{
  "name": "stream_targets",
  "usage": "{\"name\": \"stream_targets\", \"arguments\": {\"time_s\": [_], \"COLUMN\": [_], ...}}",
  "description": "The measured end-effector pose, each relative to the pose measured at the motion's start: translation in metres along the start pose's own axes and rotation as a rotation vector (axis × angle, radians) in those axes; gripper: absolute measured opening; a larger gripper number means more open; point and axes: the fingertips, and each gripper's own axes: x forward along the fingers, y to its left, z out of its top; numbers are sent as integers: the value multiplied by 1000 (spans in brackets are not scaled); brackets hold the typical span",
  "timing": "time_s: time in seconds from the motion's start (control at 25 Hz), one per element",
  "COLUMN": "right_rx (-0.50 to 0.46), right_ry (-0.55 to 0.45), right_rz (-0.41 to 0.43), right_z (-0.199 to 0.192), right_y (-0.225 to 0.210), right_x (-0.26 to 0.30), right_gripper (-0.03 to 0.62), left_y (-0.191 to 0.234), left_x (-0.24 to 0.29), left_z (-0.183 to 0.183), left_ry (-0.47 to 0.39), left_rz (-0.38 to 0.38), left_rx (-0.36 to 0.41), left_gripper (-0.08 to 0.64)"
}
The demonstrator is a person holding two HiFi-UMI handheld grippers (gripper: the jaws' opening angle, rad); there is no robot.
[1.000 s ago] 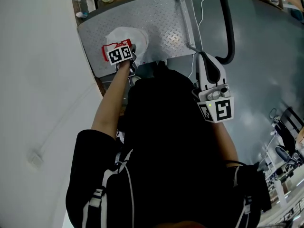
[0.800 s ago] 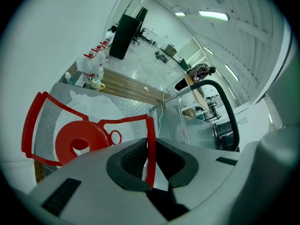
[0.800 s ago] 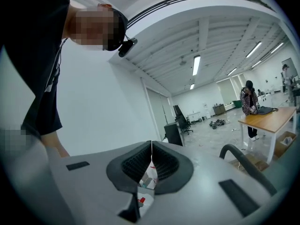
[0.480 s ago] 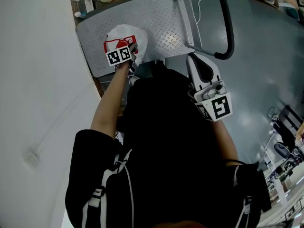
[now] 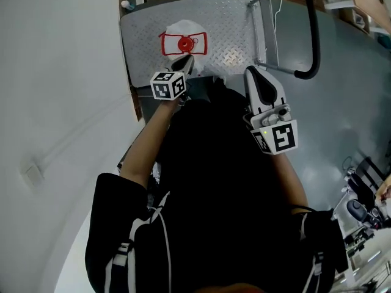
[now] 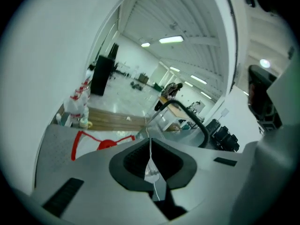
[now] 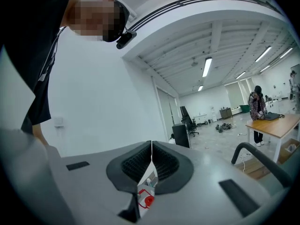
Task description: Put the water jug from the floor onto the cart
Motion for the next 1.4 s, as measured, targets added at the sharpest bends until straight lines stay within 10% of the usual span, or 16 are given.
{"name": "stream_targets", "arguments": {"time_s": [0.2, 0.64, 1.4], "right_rx": [-37, -168, -212], "right_ry": [-14, -32, 71], "right_rz": [66, 145, 67], "right_z": [-2, -12, -43], "right_y": [60, 159, 190], "right_x": [9, 28, 8], "right_gripper": [18, 17, 17], "left_y": [-39, -58, -82], "left_x": [-82, -243, -256], "left_z": [27, 89, 47], "left_ry": [-206, -638, -586], "left_rz": [-55, 105, -9], "left_rx": [190, 250, 300], "left_gripper": [23, 18, 18]}}
